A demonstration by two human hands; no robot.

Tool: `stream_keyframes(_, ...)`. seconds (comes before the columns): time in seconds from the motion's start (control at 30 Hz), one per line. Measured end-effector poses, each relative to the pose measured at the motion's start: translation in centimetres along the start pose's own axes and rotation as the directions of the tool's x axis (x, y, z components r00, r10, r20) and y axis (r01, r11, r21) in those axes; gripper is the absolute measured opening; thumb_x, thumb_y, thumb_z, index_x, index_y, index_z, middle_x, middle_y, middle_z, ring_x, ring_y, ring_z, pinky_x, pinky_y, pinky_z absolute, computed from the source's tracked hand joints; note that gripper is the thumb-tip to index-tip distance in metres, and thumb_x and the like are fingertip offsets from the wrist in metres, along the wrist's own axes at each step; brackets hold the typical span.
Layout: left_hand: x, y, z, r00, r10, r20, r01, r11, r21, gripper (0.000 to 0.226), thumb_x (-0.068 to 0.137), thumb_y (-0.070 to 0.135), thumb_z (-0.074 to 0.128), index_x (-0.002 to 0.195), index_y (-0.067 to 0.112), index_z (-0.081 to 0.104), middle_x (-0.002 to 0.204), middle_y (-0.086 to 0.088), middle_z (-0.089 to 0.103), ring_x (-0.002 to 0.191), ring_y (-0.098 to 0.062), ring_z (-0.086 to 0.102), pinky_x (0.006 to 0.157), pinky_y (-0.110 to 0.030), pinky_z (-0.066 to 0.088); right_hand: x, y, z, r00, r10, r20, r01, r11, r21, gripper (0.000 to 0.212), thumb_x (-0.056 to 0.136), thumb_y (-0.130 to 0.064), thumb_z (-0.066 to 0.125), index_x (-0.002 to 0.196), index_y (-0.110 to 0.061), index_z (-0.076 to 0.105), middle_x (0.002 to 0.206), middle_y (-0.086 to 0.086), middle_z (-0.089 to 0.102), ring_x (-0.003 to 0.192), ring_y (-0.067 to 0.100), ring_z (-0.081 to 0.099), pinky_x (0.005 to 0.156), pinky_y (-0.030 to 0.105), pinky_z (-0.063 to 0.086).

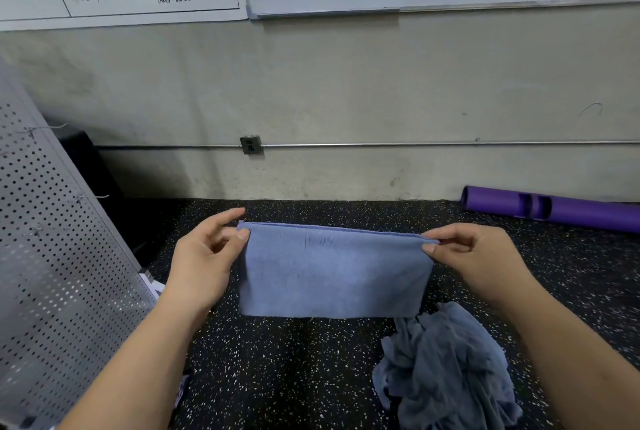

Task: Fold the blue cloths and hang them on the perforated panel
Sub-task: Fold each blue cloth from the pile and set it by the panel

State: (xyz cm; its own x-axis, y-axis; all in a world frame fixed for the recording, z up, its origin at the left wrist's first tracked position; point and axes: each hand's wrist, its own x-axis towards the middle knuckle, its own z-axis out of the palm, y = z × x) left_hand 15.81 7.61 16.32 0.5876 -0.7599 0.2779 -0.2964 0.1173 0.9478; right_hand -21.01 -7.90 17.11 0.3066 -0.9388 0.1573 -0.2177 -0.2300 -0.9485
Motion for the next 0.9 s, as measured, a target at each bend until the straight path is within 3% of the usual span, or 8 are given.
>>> stream_keyframes(0.17, 0.2, -0.5, -0.1, 0.999, -0.039, 0.012, 0.039, 0.999, -0.01, 0.019, 0.102, 0.01, 0.071, 0.113, 0.022, 0.08, 0.098, 0.0, 0.082, 0.096, -0.01, 0.073, 0.106, -0.042, 0.055, 0.2, -0.5, -0.6, 0.999, 0.04, 0.017, -0.043, 0.954, 0.296, 0.03, 0.072, 0.002, 0.086, 0.101, -0.003, 0.08, 0.093, 0.013, 0.081, 0.085, 0.017, 0.077, 0.078, 0.019, 0.061)
stream_keyframes(0.3, 0.0, 0.1, 0.3, 0.999, -0.027, -0.037, 0.026, 0.999, -0.025, 0.019, 0.102, 0.008, 0.07, 0.108, 0.022, 0.081, 0.093, 0.002, 0.082, 0.086, -0.004, 0.07, 0.094, -0.033, 0.054, -0.1, -0.7, -1.0, 0.993, 0.041, 0.107, -0.055, 0.99, 0.128, 0.034, 0.067, 0.005, 0.09, 0.097, -0.007, 0.08, 0.092, 0.012, 0.081, 0.084, 0.023, 0.077, 0.08, 0.024, 0.064)
stream_keyframes(0.4, 0.3, -0.5, 0.0, 0.995, -0.061, -0.078, 0.06, 0.998, -0.026, 0.017, 0.103, 0.01, 0.069, 0.108, 0.022, 0.08, 0.097, 0.0, 0.082, 0.091, -0.011, 0.072, 0.098, -0.043, 0.057, -0.5, -1.5, -0.9, 0.984, 0.037, 0.177, -0.079, 0.968, 0.239, 0.037, 0.065, 0.007, 0.089, 0.099, -0.005, 0.08, 0.094, 0.011, 0.08, 0.083, 0.018, 0.076, 0.08, 0.022, 0.063)
stream_keyframes(0.5, 0.3, -0.5, 0.0, 0.994, -0.063, -0.09, 0.062, 0.998, -0.019, 0.016, 0.103, 0.012, 0.07, 0.107, 0.023, 0.08, 0.097, 0.0, 0.082, 0.088, -0.009, 0.071, 0.091, -0.038, 0.055, -0.2, -1.2, -0.8, 0.993, 0.022, 0.119, -0.012, 0.996, -0.083, 0.035, 0.074, 0.0, 0.093, 0.1, -0.02, 0.083, 0.087, -0.001, 0.081, 0.076, 0.013, 0.075, 0.076, 0.021, 0.063)
stream_keyframes(0.6, 0.0, -0.4, 0.8, 0.997, -0.062, -0.047, 0.062, 0.998, -0.001, 0.015, 0.104, 0.015, 0.069, 0.105, 0.026, 0.079, 0.096, 0.002, 0.081, 0.086, -0.008, 0.068, 0.085, -0.036, 0.051, -0.4, -0.9, -0.5, 0.973, 0.051, 0.226, 0.026, 0.945, -0.326, 0.03, 0.081, -0.01, 0.092, 0.1, -0.03, 0.083, 0.083, -0.008, 0.081, 0.077, 0.007, 0.075, 0.077, 0.02, 0.06)
stream_keyframes(0.7, 0.2, -0.5, 0.6, 0.995, -0.026, -0.093, 0.024, 0.999, -0.031, 0.016, 0.105, 0.013, 0.066, 0.106, 0.026, 0.077, 0.089, 0.004, 0.076, 0.083, -0.009, 0.062, 0.082, -0.036, 0.047, -0.8, -1.4, -0.4, 0.937, 0.04, 0.348, 0.007, 0.991, -0.134, 0.027, 0.082, -0.003, 0.089, 0.104, -0.018, 0.084, 0.095, 0.0, 0.083, 0.09, 0.015, 0.079, 0.082, 0.021, 0.06)
stream_keyframes(0.8, 0.4, -0.2, 0.2, 0.995, 0.021, -0.097, -0.027, 0.998, -0.059, 0.016, 0.105, 0.01, 0.066, 0.108, 0.022, 0.077, 0.086, 0.005, 0.07, 0.083, -0.009, 0.061, 0.085, -0.034, 0.048, -0.5, -1.3, -1.0, 0.983, 0.035, 0.18, -0.04, 0.999, 0.024, 0.028, 0.075, 0.001, 0.089, 0.1, -0.011, 0.083, 0.095, 0.01, 0.082, 0.093, 0.029, 0.078, 0.082, 0.023, 0.063)
stream_keyframes(0.9, 0.1, 0.1, 0.5, 0.996, 0.051, -0.075, -0.054, 0.998, -0.041, 0.016, 0.106, 0.012, 0.065, 0.109, 0.024, 0.076, 0.087, -0.002, 0.067, 0.083, -0.011, 0.058, 0.084, -0.035, 0.046, -0.5, -1.6, -1.4, 0.974, 0.076, 0.213, -0.113, 0.979, 0.169, 0.032, 0.067, -0.001, 0.089, 0.098, -0.008, 0.083, 0.098, 0.018, 0.081, 0.09, 0.027, 0.077, 0.08, 0.022, 0.063)
